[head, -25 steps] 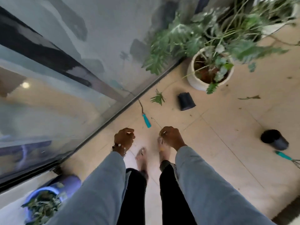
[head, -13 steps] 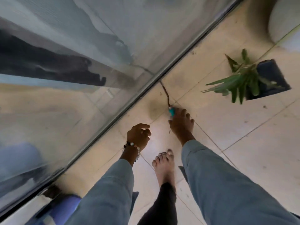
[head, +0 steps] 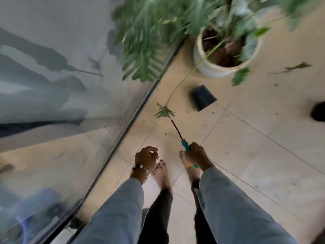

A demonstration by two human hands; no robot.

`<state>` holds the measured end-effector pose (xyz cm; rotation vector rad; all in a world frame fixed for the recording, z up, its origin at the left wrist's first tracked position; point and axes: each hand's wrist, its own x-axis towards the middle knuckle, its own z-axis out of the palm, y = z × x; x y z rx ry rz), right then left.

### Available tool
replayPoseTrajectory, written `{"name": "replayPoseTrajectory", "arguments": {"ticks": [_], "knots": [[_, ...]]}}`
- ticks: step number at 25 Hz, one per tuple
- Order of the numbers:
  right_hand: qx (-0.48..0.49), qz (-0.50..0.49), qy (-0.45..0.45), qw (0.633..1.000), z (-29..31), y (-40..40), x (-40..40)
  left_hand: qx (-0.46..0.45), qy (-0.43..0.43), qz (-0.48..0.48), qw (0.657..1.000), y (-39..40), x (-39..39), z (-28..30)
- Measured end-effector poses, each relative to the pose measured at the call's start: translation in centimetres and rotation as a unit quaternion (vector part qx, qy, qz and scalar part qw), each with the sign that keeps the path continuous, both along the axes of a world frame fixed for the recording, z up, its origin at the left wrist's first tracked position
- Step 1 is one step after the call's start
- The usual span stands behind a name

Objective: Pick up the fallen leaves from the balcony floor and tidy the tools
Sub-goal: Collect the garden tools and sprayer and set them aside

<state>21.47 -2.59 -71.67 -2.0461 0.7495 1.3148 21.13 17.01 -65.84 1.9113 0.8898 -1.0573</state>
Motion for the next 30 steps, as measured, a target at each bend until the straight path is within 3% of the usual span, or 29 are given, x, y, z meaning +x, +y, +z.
{"name": "replayPoseTrajectory", "arguments": {"ticks": [7,9,11,17,22,27,30], "knots": [[0.048,-0.243,-0.038,0.968,23.7,-10.7,-3.8,-0.029,-0.092,-0.168,0.981,-12.3,5.1,18.7],[0.045,-0.331,-0.079,0.939,29.1,-13.4,-6.4,-0.045,-0.104,-0.209,0.971,-16.8,5.1,23.3],[0.057,-0.453,-0.111,0.883,32.5,-16.4,-9.5,-0.047,-0.106,-0.247,0.962,-22.0,4.3,27.1],[0.049,-0.692,-0.16,0.702,37.2,-28.9,-17.1,-0.102,-0.08,-0.395,0.91,-39.2,-0.7,32.4],[-0.017,-0.757,-0.189,0.626,37.3,-39.4,-20.9,-0.111,-0.091,-0.505,0.851,-52.2,-2.8,32.3],[-0.022,-0.828,-0.187,0.527,33.7,-50.7,-21.0,-0.088,-0.069,-0.563,0.819,-67.1,-0.6,29.0],[-0.036,-0.848,-0.161,0.504,31.2,-57.3,-20.2,-0.069,-0.065,-0.599,0.795,-76.2,1.7,26.2]]}}
